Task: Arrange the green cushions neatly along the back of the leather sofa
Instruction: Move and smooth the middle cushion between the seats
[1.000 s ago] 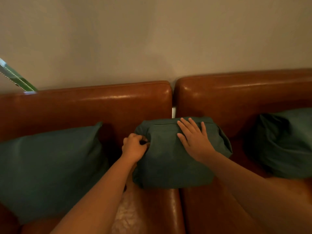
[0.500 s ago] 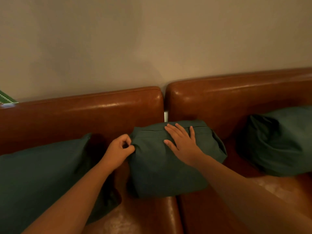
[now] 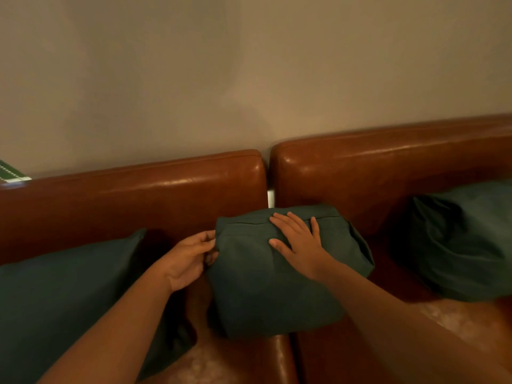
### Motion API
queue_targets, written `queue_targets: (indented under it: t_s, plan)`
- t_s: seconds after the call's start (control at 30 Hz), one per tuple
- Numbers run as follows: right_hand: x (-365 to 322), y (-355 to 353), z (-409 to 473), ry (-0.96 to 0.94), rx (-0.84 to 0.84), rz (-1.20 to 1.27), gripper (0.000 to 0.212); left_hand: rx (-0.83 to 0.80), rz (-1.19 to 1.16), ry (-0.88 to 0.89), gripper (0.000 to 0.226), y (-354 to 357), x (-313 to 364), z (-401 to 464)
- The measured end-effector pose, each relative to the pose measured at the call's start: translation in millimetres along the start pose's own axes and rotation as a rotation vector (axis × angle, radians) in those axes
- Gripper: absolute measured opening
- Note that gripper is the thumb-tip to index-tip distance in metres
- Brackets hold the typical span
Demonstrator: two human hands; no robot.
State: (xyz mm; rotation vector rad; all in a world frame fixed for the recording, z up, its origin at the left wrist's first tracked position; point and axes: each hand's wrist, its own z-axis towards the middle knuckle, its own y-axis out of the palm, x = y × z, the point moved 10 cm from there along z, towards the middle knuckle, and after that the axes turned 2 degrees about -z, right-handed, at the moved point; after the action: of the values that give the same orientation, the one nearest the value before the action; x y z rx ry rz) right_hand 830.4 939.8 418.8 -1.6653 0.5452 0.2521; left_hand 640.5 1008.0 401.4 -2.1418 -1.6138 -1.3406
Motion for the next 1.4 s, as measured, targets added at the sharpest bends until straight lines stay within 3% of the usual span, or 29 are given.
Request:
queue_targets:
  t_s: [0.23,0.37,0.5,0.57,0.7,0.83,0.93,1.07,1.2,1.27,1.4]
  plan:
    - [-1,-2,-6,-0.007,-0.035,-0.036,0.058,0.221,0.178,0.173,0.021,-28,31,-13]
    - [-2,-4,-4,0.009,-0.069,-0.068,0.055,0.336,0.461,0.279,0.021,-41,61,-30]
    - [-1,-4,-3,0.026,-0.064,-0.076,0.055,0.168,0.698,0.097,0.018,-18,33,-21]
    - [0,-4,-3,0.030,-0.055,-0.084,0.055,0.088,0.692,0.033,0.024,-7,19,-18]
    - [0,-4,-3,0.027,-0.054,-0.072,0.054,0.110,0.542,0.044,0.016,-5,9,-19]
    - [-1,-5,-5,0.028,-0.052,-0.059,0.054,0.138,0.465,0.197,0.021,-7,17,-17]
    - [-1,-5,-4,0.028,-0.048,-0.053,0.054,0.139,0.544,0.322,0.032,-3,28,-16]
    - [-2,-4,-1,0.028,-0.046,-0.053,0.055,0.150,0.587,0.354,0.032,-2,29,-9]
    - [-1,-3,0,0.030,-0.048,-0.042,0.055,0.268,0.553,0.407,0.030,-5,36,-11]
    - [-1,-4,0,0.029,-0.051,-0.030,0.054,0.326,0.613,0.415,0.027,-12,42,-13]
    - [-2,-5,-1,0.025,-0.050,-0.029,0.055,0.359,0.967,0.425,0.029,-22,71,-26]
